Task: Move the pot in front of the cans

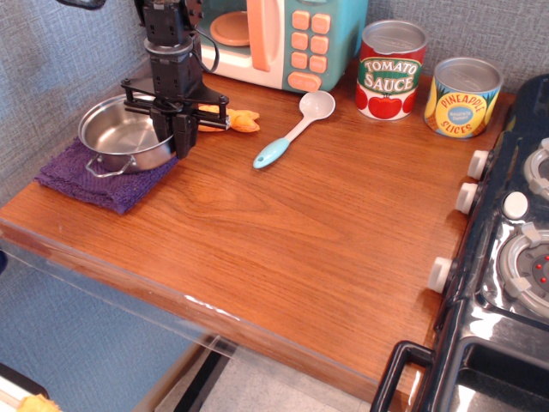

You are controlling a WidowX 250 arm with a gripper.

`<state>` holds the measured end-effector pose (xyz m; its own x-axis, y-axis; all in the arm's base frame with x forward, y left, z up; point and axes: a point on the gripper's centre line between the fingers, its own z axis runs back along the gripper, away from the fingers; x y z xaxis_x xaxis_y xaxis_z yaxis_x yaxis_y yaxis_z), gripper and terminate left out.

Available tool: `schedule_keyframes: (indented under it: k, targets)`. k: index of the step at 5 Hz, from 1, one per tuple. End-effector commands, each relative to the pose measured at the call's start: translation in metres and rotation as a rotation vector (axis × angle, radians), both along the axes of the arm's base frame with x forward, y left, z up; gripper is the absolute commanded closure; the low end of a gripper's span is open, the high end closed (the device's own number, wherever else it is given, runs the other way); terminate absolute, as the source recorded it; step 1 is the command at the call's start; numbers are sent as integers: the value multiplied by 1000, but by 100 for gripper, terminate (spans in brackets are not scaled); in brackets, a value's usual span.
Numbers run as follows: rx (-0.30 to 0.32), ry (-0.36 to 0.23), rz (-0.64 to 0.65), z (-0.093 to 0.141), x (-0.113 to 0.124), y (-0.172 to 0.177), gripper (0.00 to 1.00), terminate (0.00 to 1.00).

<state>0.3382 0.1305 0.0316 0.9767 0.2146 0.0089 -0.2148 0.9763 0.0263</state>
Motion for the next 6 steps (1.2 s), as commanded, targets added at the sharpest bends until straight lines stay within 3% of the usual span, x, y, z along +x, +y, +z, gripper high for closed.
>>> schedule_keyframes:
  k: [1, 3, 4, 6]
  targets:
    - [0, -147, -152, 57, 15, -61, 100, 0]
    - [-34, -114, -454, 44, 27, -163, 100, 0]
    - [-27, -105, -511, 36, 34, -193, 100, 0]
    - [-8, -81, -511, 19, 48, -204, 100, 0]
